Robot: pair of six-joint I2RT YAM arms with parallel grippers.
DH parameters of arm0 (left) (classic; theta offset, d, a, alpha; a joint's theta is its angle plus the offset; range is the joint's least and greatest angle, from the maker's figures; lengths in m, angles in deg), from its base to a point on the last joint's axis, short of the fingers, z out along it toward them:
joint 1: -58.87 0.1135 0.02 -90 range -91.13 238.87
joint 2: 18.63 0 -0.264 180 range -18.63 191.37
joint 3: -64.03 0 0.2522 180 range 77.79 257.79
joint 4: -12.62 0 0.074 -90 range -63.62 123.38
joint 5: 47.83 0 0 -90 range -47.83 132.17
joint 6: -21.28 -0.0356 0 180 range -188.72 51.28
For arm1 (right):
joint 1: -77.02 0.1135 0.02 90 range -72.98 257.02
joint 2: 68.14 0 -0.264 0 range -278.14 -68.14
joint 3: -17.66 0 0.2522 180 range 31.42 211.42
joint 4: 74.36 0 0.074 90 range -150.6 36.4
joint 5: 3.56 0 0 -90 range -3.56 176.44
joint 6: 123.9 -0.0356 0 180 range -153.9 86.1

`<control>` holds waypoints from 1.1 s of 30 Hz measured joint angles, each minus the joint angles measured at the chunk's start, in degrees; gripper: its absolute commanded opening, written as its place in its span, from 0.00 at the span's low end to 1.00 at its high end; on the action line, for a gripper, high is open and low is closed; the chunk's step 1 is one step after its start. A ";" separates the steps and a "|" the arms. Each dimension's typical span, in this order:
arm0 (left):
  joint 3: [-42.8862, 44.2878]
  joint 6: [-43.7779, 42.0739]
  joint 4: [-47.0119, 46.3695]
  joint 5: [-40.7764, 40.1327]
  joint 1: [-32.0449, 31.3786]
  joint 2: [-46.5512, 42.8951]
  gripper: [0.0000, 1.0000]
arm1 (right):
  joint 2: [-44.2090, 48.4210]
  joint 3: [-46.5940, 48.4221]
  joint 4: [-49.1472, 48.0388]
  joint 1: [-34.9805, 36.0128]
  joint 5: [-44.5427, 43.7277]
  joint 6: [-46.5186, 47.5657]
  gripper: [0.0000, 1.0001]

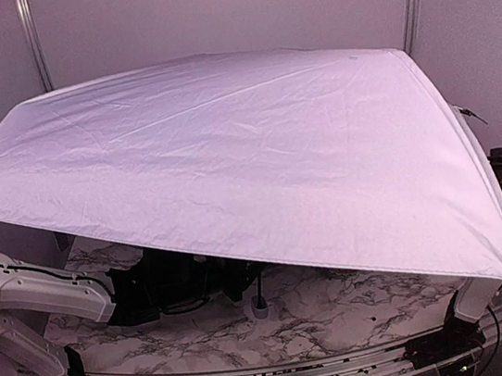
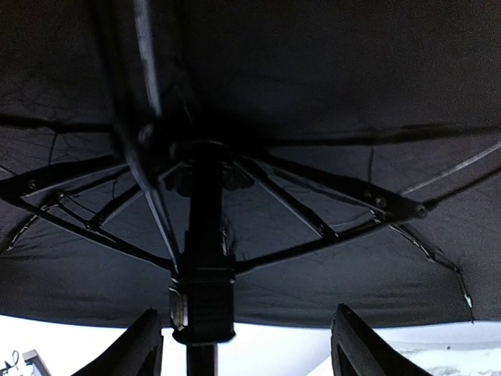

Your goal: Put away the umbrella

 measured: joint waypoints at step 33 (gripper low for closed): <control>1.40 1.55 -1.88 0.26 -0.57 0.48 0.00 | -6.49 2.34 -18.97 1.20 -2.95 -0.28 0.62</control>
